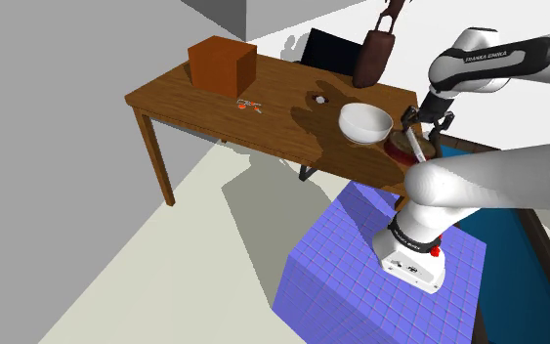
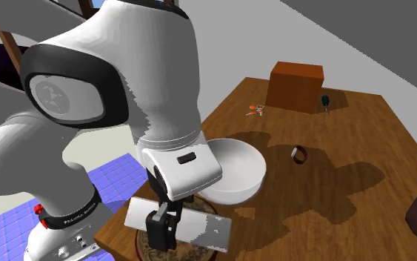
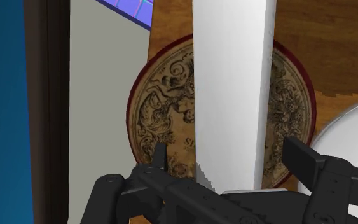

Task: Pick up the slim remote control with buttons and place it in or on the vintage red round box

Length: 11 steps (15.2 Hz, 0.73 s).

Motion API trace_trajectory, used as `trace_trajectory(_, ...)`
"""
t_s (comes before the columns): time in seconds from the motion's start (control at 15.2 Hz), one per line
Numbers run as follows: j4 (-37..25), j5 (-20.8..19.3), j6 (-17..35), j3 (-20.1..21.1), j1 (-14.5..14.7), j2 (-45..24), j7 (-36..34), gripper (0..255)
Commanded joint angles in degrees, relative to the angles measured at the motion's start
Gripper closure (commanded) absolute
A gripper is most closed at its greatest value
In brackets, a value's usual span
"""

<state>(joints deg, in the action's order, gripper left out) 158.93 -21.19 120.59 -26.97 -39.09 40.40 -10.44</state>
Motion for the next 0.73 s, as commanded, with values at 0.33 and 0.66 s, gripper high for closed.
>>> trace_trajectory(0.33, -4.6, 1.8, -7.7, 2.2, 0.4, 3.1, 0.3, 0)
trace_trajectory(0.66, -4.6, 1.8, -7.7, 2.2, 0.4, 3.1, 0.3, 0)
